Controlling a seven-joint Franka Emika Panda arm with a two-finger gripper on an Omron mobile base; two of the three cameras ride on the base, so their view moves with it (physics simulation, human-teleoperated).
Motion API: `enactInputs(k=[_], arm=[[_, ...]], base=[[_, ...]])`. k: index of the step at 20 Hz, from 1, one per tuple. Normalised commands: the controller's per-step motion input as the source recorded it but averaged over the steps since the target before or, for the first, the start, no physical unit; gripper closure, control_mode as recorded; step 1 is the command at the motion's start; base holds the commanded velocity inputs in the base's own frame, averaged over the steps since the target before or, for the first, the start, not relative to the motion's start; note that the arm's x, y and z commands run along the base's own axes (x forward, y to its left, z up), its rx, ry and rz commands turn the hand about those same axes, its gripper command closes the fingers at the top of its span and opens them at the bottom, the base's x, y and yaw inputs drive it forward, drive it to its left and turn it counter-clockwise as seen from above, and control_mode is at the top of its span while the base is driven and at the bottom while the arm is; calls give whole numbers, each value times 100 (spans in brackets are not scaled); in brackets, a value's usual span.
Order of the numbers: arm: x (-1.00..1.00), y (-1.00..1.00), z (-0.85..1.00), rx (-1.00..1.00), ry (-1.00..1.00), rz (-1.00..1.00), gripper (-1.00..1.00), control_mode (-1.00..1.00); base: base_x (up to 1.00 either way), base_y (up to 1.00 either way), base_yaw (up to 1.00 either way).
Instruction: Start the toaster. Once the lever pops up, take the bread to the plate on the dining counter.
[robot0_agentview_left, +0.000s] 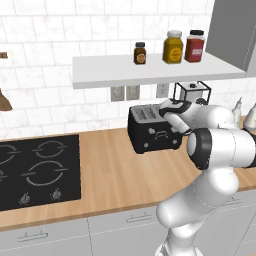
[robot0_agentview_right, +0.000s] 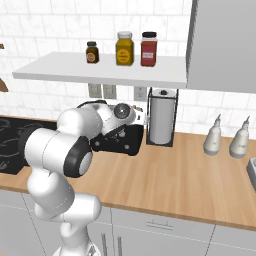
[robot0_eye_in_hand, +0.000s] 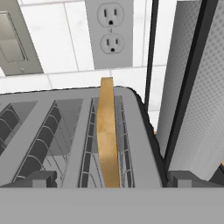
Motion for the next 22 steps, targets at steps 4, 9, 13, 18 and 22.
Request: enactInputs(k=[4,9,13,18,22], arm=[[0,0,0,0,0,0,-100,-100],[0,0,0,0,0,0,-100,-100],[0,0,0,0,0,0,-100,-100],[0,0,0,0,0,0,-100,-100],[0,0,0,0,0,0,-100,-100]], base=[[0,0,0],[0,0,0],[0,0,0],[0,0,0],[0,0,0]])
